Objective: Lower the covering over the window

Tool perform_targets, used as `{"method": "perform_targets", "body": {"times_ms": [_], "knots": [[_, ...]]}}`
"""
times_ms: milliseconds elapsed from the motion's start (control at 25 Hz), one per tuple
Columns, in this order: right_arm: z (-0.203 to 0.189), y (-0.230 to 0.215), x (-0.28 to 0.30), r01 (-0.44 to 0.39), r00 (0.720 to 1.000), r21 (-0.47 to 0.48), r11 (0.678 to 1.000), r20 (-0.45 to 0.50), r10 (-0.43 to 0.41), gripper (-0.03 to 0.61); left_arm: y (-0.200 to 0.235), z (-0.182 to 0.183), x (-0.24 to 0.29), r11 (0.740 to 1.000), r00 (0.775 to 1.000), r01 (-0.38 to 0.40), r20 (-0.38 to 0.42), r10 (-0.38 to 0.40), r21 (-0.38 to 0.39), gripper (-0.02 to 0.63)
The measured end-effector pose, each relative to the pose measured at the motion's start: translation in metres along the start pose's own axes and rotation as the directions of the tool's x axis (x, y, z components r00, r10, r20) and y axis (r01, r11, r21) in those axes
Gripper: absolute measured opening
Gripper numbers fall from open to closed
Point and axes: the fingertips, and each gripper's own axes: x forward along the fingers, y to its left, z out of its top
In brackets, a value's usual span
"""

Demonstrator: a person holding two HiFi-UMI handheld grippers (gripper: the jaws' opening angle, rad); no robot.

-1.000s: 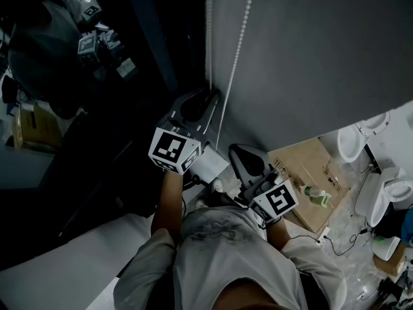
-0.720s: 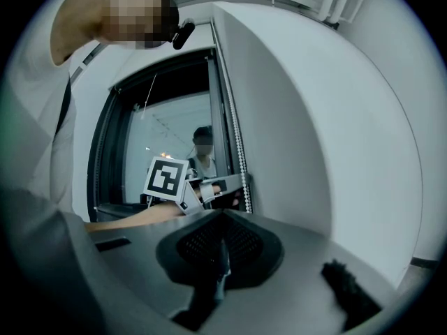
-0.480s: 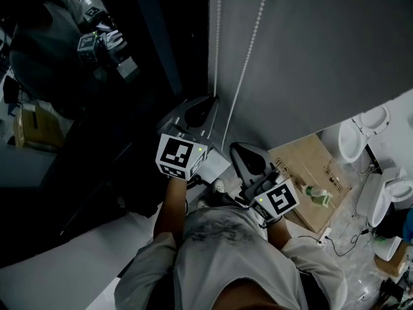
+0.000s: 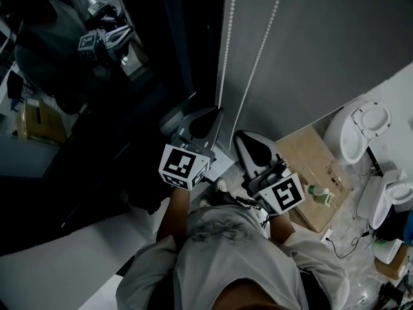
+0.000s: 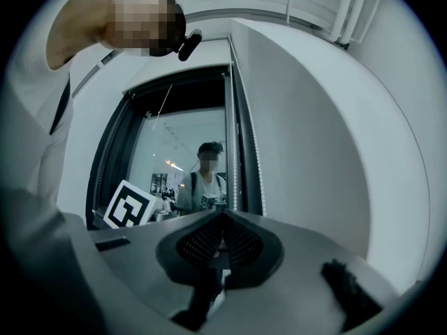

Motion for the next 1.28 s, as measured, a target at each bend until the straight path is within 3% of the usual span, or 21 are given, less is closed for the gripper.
{"method": "perform_targets", "body": {"times_ms": [360, 880, 1000, 1280], "knots": [[0.035, 0.016, 0.012, -0.027, 0.997, -0.072, 0.997, 0.069, 0.032, 0.017, -0.017, -0.011, -0.026, 1.000, 1.000, 0.012, -0.019, -0.011, 0.026, 0.008], [0.060, 0.024, 0.022, -0.041, 0.990, -0.076, 0.996, 0.131, 0.051, 0.018, -0.036, -0.094, -0.052, 0.997, 0.982, 0.014, -0.186, -0.027, -0.070, 0.008], [0.065, 0.027, 0.025, -0.044, 0.987, -0.061, 0.997, 0.151, 0.053, 0.080, -0.036, -0.109, -0.057, 0.997, 0.977, 0.008, -0.212, -0.025, -0.083, 0.008], [0.074, 0.030, 0.030, -0.052, 0.984, -0.048, 0.998, 0.170, 0.059, 0.121, -0.037, -0.148, -0.066, 0.997, 0.955, 0.003, -0.296, -0.026, -0.079, 0.008]]}}
